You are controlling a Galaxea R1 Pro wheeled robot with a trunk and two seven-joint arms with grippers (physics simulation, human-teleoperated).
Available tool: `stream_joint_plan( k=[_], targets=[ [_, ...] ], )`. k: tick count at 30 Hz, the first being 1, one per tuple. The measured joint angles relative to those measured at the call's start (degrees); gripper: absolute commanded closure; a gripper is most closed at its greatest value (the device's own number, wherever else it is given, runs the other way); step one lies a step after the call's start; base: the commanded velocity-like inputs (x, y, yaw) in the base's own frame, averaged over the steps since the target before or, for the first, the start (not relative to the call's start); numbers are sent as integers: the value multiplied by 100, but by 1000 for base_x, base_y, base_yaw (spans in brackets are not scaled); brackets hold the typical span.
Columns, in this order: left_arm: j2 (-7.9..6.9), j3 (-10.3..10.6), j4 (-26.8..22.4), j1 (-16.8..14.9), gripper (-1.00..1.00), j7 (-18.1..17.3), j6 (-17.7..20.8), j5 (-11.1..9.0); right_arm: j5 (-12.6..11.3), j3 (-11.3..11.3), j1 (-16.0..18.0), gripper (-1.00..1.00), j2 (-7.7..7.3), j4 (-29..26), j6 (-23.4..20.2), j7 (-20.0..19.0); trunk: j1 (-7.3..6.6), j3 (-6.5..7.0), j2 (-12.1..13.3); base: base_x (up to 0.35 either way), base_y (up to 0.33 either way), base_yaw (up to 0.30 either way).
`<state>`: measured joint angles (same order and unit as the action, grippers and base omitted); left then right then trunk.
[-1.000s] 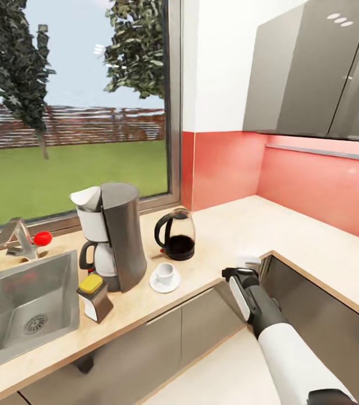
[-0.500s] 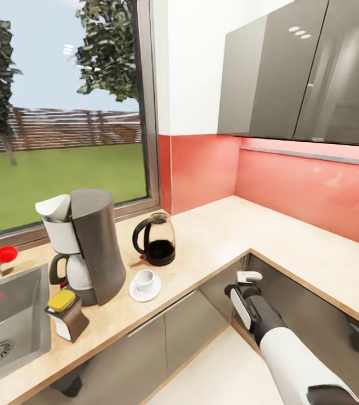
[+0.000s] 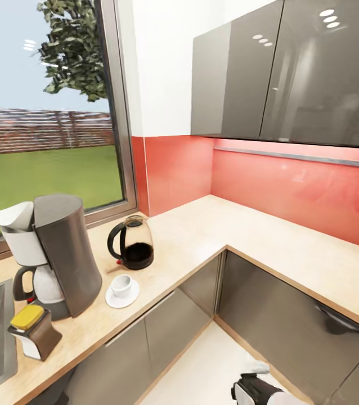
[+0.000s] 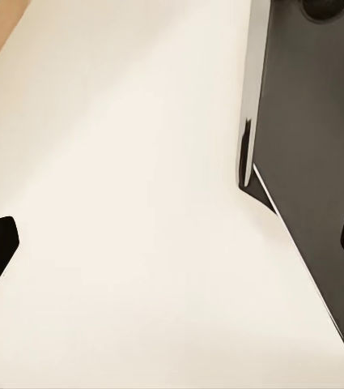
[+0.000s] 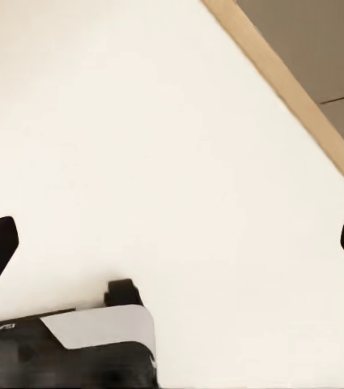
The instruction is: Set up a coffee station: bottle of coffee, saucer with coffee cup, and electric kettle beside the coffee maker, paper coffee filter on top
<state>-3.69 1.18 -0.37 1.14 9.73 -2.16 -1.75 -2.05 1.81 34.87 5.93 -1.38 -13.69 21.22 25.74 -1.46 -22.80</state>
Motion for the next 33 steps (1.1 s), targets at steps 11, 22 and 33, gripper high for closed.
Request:
stream_joint_plan(
  k=[11,22,33],
  targets=[
    [8,1,-3,0,-100,-9,-46,0,301,25,-1082,-100,-37,17,11,-2030,1,1,0,0,0,-106],
    [9,1,-10,0,-100,-9,-51,0,304,27,-1148,-100,-10,9,6,-2432,1,1,0,0,0,0],
    [9,18,-19,0,-100,-10,-45,0,308,19,-1173,-100,-5,18,8,-2406,1,1,0,0,0,0]
  ],
)
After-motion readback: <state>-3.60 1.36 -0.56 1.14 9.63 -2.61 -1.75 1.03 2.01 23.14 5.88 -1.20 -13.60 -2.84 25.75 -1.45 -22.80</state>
